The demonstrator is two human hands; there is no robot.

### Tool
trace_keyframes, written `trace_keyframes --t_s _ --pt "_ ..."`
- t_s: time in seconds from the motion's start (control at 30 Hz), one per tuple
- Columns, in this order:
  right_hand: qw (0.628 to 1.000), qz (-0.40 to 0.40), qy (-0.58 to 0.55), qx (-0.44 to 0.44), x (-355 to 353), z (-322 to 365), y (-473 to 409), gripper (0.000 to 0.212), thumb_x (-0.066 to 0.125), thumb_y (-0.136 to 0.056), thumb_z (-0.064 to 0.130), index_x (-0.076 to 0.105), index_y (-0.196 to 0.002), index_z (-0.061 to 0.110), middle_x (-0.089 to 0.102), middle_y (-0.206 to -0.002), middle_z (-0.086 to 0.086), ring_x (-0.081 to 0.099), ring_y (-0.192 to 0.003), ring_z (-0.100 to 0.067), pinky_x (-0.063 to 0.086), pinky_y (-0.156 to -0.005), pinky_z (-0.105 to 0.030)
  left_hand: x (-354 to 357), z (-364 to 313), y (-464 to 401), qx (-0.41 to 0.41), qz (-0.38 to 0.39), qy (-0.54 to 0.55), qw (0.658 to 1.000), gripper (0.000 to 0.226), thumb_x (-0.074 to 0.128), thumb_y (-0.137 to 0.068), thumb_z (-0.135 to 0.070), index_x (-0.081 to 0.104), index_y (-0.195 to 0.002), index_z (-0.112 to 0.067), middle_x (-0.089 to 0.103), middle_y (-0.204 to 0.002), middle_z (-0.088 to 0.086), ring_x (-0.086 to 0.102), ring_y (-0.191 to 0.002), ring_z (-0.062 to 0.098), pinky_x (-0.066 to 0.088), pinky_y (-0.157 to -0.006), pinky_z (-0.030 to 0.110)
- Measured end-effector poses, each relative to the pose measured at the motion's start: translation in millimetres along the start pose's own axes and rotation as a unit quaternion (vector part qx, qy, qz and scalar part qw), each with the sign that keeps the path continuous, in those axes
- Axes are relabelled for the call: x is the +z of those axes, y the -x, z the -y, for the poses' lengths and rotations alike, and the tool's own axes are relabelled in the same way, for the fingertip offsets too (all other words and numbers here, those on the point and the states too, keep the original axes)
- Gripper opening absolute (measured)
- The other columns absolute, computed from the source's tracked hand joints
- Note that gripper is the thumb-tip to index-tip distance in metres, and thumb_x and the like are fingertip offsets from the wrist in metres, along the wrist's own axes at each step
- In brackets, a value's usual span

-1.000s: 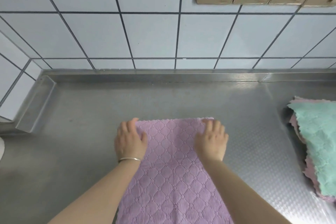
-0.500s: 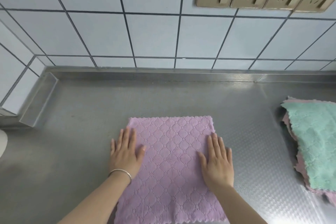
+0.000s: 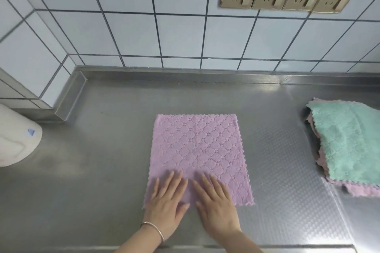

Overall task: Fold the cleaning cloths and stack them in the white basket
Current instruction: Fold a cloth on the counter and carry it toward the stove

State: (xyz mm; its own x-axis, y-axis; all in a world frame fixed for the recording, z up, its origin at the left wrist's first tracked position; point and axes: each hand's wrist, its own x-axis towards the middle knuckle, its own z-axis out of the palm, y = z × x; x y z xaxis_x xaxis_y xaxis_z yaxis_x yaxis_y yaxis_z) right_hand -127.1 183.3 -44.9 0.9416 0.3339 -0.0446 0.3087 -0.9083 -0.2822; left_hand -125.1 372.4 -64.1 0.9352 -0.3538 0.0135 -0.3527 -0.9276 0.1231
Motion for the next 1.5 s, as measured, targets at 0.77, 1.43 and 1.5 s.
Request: trace_keyframes --t_s 0.77,1.43,1.5 --pt "0.989 -0.083 0.107 -0.063 -37 -73 26 0.028 0.05 -0.059 0.007 0.069 -0.078 0.016 0.064 -0.081 0.001 0.064 -0.065 -0.018 0.047 -0.042 -0.021 -33 52 14 0.009 -0.066 0.121 0.99 0.038 0.048 -0.063 -0.005 0.068 -0.091 -0.02 0.059 -0.095 -0.009 0.047 -0.086 0.005 0.053 -0.058 0.018" --pt "0.996 -0.022 -0.042 0.081 -73 -72 36 0.019 0.081 -0.065 0.012 0.068 -0.063 0.024 0.06 -0.065 0.016 0.057 -0.064 -0.014 0.036 -0.051 -0.019 -90 64 7 -0.177 0.142 0.243 0.943 0.017 0.051 -0.094 -0.028 0.053 -0.077 -0.032 0.056 -0.07 -0.013 0.052 -0.07 0.013 0.033 -0.057 0.012" --pt "0.988 0.08 -0.062 0.115 -89 -73 39 0.006 0.068 -0.082 0.025 0.07 -0.076 0.025 0.062 -0.074 0.013 0.056 -0.074 -0.011 0.044 -0.061 -0.025 -99 68 9 -0.159 0.213 0.229 0.936 0.023 0.051 -0.093 -0.028 0.047 -0.07 -0.029 0.048 -0.064 -0.012 0.043 -0.061 0.008 0.028 -0.054 0.014"
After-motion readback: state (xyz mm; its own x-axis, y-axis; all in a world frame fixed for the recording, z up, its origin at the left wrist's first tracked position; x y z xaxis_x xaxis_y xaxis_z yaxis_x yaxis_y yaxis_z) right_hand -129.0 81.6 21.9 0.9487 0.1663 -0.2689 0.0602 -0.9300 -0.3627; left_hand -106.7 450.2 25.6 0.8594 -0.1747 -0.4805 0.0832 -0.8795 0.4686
